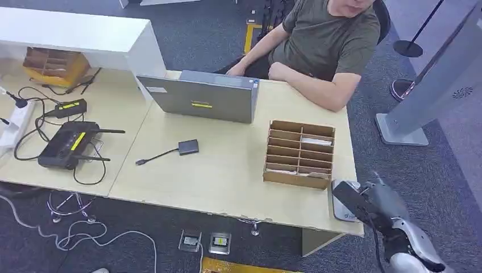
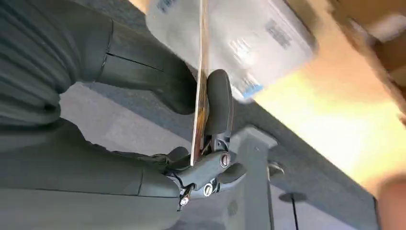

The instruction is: Pass the card to the sensor for recognition and then transmit it.

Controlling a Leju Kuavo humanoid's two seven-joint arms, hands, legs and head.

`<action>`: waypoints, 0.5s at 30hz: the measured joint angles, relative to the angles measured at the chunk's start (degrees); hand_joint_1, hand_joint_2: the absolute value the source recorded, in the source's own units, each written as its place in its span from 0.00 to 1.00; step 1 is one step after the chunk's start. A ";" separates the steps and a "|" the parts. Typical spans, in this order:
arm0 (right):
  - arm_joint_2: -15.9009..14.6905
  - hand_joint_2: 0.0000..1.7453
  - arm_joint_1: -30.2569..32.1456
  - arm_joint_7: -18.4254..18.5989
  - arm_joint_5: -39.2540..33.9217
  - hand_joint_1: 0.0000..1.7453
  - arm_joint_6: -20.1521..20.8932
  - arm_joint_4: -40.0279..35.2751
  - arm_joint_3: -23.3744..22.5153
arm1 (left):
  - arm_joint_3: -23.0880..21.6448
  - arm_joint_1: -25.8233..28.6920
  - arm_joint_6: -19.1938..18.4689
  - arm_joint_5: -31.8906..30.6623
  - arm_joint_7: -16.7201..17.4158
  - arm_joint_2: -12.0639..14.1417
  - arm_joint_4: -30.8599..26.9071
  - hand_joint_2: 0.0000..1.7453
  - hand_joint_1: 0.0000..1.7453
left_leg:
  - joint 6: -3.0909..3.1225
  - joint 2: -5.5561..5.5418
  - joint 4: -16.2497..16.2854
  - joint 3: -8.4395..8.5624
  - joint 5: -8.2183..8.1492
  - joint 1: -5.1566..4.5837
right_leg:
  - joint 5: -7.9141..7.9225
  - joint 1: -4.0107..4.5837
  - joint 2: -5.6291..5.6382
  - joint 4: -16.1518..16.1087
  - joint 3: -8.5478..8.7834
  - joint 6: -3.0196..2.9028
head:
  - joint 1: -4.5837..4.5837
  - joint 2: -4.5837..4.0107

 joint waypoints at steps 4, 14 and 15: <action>-1.49 1.00 -5.31 3.93 3.41 1.00 3.44 -8.68 -2.51 | 0.00 0.00 0.13 0.20 0.00 0.28 0.00 0.00 0.00 | -0.04 0.07 0.00 0.01 0.03 0.00 | 0.01 0.00 0.01 0.02 0.00 0.00 | 0.02 0.00; -3.91 1.00 -19.12 4.81 3.56 1.00 11.56 -17.00 -8.83 | 0.00 0.02 0.37 0.44 0.00 0.13 0.00 0.00 0.00 | -0.02 0.06 0.01 0.01 0.04 -0.02 | 0.02 -0.02 0.00 0.00 0.00 0.02 | 0.02 0.00; -4.00 1.00 -19.95 4.96 3.32 1.00 12.39 -17.26 -9.02 | 0.00 0.02 0.46 0.39 0.02 0.07 0.00 0.00 0.00 | -0.02 0.07 0.01 -0.01 0.04 -0.03 | 0.02 -0.03 0.01 0.00 -0.01 0.02 | 0.02 0.00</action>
